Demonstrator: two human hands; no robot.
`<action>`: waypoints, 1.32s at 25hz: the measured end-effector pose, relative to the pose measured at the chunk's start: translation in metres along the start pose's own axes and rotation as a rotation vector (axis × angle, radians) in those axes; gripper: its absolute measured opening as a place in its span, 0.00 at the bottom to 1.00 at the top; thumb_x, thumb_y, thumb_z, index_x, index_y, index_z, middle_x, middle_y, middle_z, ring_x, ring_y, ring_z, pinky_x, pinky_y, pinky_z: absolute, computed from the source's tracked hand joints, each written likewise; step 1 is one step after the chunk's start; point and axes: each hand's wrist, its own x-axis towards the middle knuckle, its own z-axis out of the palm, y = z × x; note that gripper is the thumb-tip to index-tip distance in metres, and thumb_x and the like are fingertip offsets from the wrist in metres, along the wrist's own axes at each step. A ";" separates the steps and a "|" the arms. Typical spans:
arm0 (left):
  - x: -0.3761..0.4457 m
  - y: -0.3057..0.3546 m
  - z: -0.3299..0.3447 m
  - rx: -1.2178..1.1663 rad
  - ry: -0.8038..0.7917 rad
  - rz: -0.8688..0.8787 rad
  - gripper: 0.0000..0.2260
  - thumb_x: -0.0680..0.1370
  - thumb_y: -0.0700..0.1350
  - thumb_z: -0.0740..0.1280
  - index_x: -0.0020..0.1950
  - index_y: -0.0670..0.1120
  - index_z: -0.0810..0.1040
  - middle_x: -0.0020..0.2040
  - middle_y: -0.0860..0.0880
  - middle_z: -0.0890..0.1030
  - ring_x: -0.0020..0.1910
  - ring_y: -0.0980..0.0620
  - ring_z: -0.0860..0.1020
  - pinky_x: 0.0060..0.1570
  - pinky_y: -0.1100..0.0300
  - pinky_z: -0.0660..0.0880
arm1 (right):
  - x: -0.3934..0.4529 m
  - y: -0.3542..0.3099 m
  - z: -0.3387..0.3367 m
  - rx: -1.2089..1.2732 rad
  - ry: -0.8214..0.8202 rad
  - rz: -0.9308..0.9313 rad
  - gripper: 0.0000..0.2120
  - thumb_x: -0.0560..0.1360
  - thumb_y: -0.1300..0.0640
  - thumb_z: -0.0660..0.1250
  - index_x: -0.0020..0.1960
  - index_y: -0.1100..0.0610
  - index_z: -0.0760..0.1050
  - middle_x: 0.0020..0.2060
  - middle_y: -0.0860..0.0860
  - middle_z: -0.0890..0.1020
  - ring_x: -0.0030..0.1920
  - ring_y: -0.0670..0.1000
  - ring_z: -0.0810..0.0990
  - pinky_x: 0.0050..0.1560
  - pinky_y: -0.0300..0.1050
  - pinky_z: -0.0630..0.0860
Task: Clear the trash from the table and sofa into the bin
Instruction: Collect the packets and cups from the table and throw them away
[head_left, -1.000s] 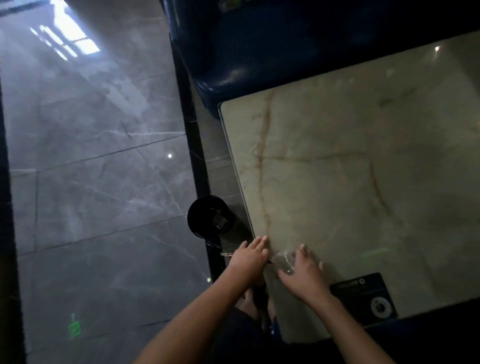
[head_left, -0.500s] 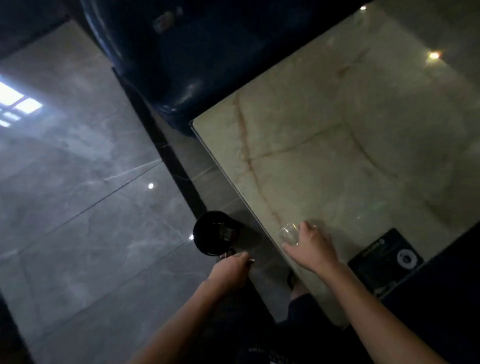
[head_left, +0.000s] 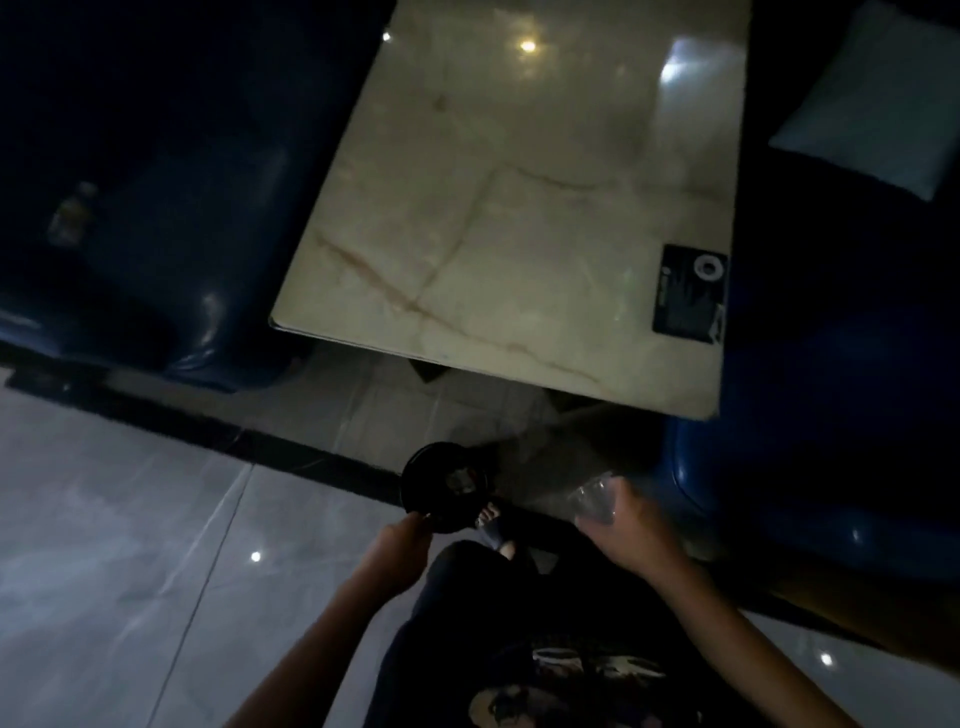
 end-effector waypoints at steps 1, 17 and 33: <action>-0.004 -0.002 0.001 -0.027 0.001 -0.007 0.11 0.82 0.44 0.57 0.58 0.43 0.76 0.53 0.40 0.81 0.51 0.41 0.81 0.48 0.53 0.75 | -0.015 0.010 0.016 0.018 -0.004 0.006 0.33 0.67 0.40 0.74 0.66 0.55 0.69 0.59 0.57 0.79 0.60 0.58 0.78 0.58 0.48 0.76; -0.080 -0.111 -0.026 -0.117 -0.083 -0.097 0.10 0.80 0.48 0.61 0.51 0.41 0.76 0.43 0.41 0.82 0.40 0.41 0.81 0.40 0.50 0.76 | -0.147 0.035 0.209 0.185 -0.077 0.291 0.30 0.68 0.35 0.67 0.64 0.50 0.71 0.57 0.56 0.79 0.57 0.58 0.81 0.53 0.47 0.76; 0.029 -0.212 -0.173 -0.103 -0.155 0.043 0.05 0.79 0.47 0.63 0.46 0.48 0.77 0.36 0.43 0.80 0.33 0.47 0.78 0.35 0.53 0.74 | -0.137 -0.193 0.326 0.551 -0.134 0.329 0.41 0.69 0.43 0.74 0.75 0.54 0.60 0.67 0.55 0.74 0.67 0.53 0.73 0.62 0.43 0.70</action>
